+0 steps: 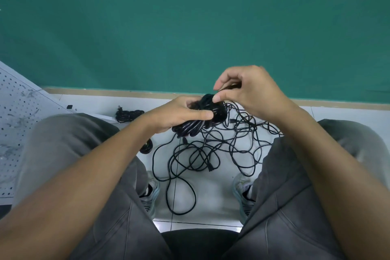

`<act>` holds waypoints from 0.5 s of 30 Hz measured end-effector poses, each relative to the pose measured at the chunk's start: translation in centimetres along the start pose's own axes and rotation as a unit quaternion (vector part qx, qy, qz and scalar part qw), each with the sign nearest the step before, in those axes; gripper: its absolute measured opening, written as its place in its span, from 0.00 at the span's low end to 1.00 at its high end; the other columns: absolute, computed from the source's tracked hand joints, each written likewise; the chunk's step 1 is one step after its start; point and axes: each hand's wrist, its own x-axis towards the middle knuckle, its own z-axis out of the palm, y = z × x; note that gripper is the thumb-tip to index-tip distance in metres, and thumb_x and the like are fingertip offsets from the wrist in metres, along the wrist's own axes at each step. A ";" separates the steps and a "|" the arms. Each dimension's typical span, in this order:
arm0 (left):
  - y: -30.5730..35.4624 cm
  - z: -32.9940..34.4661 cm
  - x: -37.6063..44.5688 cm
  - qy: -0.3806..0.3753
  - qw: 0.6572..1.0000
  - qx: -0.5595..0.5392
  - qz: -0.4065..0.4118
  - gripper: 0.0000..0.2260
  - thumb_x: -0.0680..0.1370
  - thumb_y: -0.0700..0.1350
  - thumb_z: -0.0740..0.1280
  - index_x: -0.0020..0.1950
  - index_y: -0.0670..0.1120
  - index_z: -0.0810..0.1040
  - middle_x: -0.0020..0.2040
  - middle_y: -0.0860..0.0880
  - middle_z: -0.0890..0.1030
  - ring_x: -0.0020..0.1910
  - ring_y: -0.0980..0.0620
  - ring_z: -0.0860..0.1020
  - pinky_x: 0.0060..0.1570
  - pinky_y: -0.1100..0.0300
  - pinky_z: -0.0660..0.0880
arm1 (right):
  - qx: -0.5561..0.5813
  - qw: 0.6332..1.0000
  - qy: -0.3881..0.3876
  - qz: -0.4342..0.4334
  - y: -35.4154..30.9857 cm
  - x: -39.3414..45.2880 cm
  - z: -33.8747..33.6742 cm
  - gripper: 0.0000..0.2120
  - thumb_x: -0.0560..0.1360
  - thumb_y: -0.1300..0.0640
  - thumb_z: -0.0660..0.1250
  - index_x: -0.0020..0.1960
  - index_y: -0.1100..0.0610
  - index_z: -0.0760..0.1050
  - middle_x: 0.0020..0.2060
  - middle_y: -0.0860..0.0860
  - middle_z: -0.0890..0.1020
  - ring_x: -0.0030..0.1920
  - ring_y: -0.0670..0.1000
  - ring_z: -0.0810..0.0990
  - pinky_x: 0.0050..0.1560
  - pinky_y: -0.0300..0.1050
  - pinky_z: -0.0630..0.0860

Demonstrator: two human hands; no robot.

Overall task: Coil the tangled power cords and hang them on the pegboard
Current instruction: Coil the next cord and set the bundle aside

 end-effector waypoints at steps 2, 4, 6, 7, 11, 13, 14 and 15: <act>0.3 0.5 -0.3 -0.033 0.999 0.006 0.000 0.11 0.76 0.45 0.76 0.58 0.47 0.81 0.44 0.53 0.86 0.39 0.56 0.83 0.37 0.62 0.80 | 0.025 1.000 0.005 -0.008 0.1 0.2 -0.4 0.13 0.64 0.59 0.84 0.42 0.54 0.82 0.33 0.44 0.83 0.33 0.38 0.78 0.40 0.29 0.71; 0.4 0.8 -0.5 -0.074 0.997 0.017 0.001 0.17 0.70 0.52 0.77 0.56 0.50 0.82 0.49 0.50 0.86 0.47 0.50 0.84 0.48 0.50 0.82 | 0.055 0.998 -0.008 -0.015 0.4 0.5 -0.4 0.13 0.63 0.58 0.85 0.41 0.54 0.81 0.33 0.46 0.82 0.34 0.43 0.77 0.39 0.34 0.73; 0.5 1.0 -0.7 -0.119 0.992 -0.034 -0.009 0.21 0.68 0.51 0.75 0.58 0.47 0.80 0.49 0.47 0.85 0.45 0.45 0.84 0.48 0.48 0.82 | 0.103 0.994 -0.039 -0.020 0.8 0.9 0.0 0.10 0.66 0.59 0.82 0.42 0.56 0.82 0.33 0.48 0.82 0.35 0.46 0.77 0.40 0.38 0.74; 0.6 0.9 -0.8 -0.140 0.988 -0.063 -0.006 0.21 0.68 0.50 0.74 0.59 0.45 0.78 0.48 0.47 0.86 0.44 0.44 0.84 0.47 0.49 0.82 | 0.126 0.990 -0.061 -0.022 1.0 1.1 0.1 0.08 0.69 0.60 0.80 0.43 0.58 0.82 0.35 0.49 0.83 0.36 0.47 0.78 0.41 0.40 0.75; 0.8 0.8 -1.1 -0.162 0.978 -0.130 0.036 0.23 0.70 0.47 0.71 0.61 0.37 0.74 0.48 0.40 0.84 0.45 0.42 0.84 0.48 0.50 0.81 | 0.199 0.971 -0.128 -0.006 1.5 1.6 0.0 0.04 0.80 0.60 0.69 0.51 0.61 0.81 0.44 0.55 0.84 0.44 0.49 0.81 0.50 0.42 0.78; 1.0 0.5 -1.2 -0.161 0.972 -0.163 0.055 0.28 0.69 0.50 0.75 0.63 0.35 0.76 0.50 0.37 0.82 0.45 0.42 0.83 0.46 0.50 0.81 | 0.249 0.957 -0.149 0.021 1.5 1.6 0.1 0.13 0.85 0.54 0.60 0.55 0.61 0.80 0.47 0.55 0.84 0.46 0.49 0.82 0.53 0.44 0.79; 1.1 0.4 -1.2 -0.164 0.969 -0.174 0.066 0.29 0.68 0.54 0.77 0.62 0.38 0.79 0.50 0.37 0.83 0.45 0.42 0.83 0.46 0.51 0.81 | 0.281 0.947 -0.153 0.038 1.5 1.6 0.2 0.20 0.86 0.48 0.55 0.56 0.61 0.79 0.49 0.57 0.84 0.49 0.51 0.82 0.57 0.51 0.79; 1.1 0.2 -1.3 -0.161 0.967 -0.186 0.071 0.29 0.66 0.58 0.79 0.59 0.41 0.83 0.49 0.38 0.84 0.45 0.43 0.84 0.46 0.52 0.82 | 0.313 0.935 -0.160 0.054 1.5 1.5 0.4 0.27 0.85 0.42 0.50 0.58 0.61 0.79 0.52 0.61 0.84 0.53 0.55 0.82 0.62 0.58 0.76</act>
